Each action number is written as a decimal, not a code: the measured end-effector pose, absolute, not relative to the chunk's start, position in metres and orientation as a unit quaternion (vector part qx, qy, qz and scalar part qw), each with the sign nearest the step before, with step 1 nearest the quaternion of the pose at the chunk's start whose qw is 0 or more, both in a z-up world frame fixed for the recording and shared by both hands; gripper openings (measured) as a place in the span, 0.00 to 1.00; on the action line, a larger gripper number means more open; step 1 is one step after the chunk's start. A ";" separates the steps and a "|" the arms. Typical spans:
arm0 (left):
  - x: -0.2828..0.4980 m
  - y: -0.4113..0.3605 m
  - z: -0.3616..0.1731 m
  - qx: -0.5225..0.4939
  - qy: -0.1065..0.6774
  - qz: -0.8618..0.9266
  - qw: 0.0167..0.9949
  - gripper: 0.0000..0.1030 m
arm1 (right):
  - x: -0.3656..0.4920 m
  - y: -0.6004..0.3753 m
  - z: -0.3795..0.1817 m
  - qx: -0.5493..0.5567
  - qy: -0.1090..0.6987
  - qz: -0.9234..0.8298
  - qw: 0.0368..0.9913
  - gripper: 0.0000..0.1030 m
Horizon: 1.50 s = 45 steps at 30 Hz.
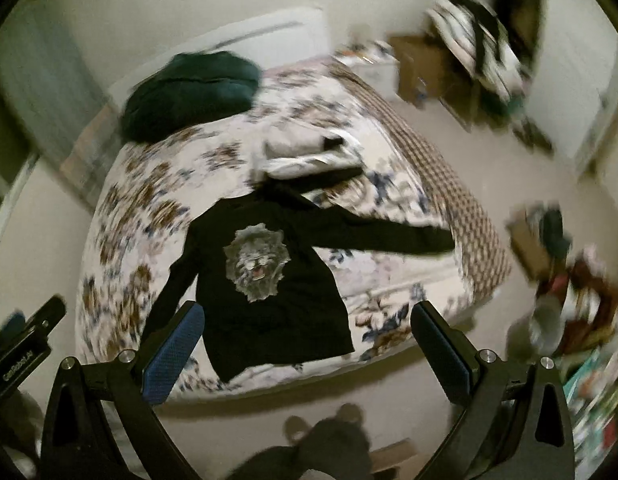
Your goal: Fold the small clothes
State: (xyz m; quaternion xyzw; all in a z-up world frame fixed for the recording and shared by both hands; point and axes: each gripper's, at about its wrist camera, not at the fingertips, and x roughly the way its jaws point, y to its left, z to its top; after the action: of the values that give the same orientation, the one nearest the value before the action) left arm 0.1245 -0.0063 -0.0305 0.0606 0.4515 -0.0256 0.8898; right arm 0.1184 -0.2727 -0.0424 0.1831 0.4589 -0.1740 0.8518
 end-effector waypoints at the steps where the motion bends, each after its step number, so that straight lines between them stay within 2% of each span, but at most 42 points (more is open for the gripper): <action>1: 0.137 -0.014 -0.045 0.064 0.454 -0.020 0.888 1.00 | 0.124 -0.292 -0.059 0.206 0.460 -0.187 0.843 1.00; 8: 0.197 -0.073 -0.142 0.085 0.480 0.001 0.873 1.00 | 0.157 -0.455 -0.203 0.333 0.467 -0.278 0.771 1.00; 16: 0.288 -0.166 -0.311 0.120 0.543 0.034 0.830 1.00 | 0.226 -0.648 -0.422 0.428 0.448 -0.351 0.702 1.00; 22: 0.332 -0.198 -0.429 0.118 0.590 0.051 0.797 1.00 | 0.244 -0.755 -0.575 0.521 0.416 -0.387 0.637 1.00; 24: 0.341 -0.200 -0.458 0.116 0.607 0.066 0.783 1.00 | 0.240 -0.774 -0.605 0.549 0.402 -0.390 0.620 0.96; 25: 0.343 -0.201 -0.469 0.115 0.615 0.072 0.777 1.00 | 0.239 -0.781 -0.617 0.560 0.396 -0.387 0.616 0.89; 26: 0.346 -0.204 -0.477 0.116 0.619 0.076 0.773 1.00 | 0.240 -0.784 -0.626 0.567 0.394 -0.382 0.615 0.79; 27: 0.348 -0.206 -0.486 0.120 0.623 0.079 0.769 1.00 | 0.242 -0.786 -0.631 0.567 0.394 -0.377 0.618 0.73; 28: 0.349 -0.208 -0.493 0.126 0.624 0.080 0.767 1.00 | 0.246 -0.786 -0.632 0.559 0.392 -0.373 0.628 0.57; 29: 0.350 -0.211 -0.498 0.133 0.623 0.081 0.767 1.00 | 0.248 -0.785 -0.628 0.543 0.389 -0.379 0.640 0.36; 30: 0.352 -0.214 -0.501 0.136 0.623 0.079 0.767 1.00 | 0.249 -0.783 -0.625 0.529 0.390 -0.388 0.646 0.22; 31: 0.353 -0.215 -0.503 0.138 0.622 0.078 0.767 1.00 | 0.248 -0.782 -0.618 0.515 0.391 -0.397 0.652 0.16; 34: 0.355 -0.220 -0.507 0.141 0.617 0.075 0.770 1.00 | 0.234 -0.784 -0.596 0.514 0.372 -0.407 0.657 0.07; 39: 0.353 -0.220 -0.512 0.127 0.621 0.071 0.770 1.00 | 0.193 -0.807 -0.560 0.495 0.341 -0.452 0.659 0.08; 40: 0.353 -0.219 -0.513 0.124 0.621 0.072 0.770 1.00 | 0.189 -0.809 -0.557 0.491 0.345 -0.455 0.658 0.04; 45: 0.351 -0.217 -0.517 0.111 0.627 0.069 0.768 1.00 | 0.171 -0.813 -0.568 0.492 0.396 -0.445 0.635 0.05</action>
State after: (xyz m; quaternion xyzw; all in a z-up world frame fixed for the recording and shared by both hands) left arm 0.3509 -0.2169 -0.5171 0.1113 0.6268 0.0686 0.7681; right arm 0.1712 -0.8132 -0.5679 0.4916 0.3964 -0.4446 0.6352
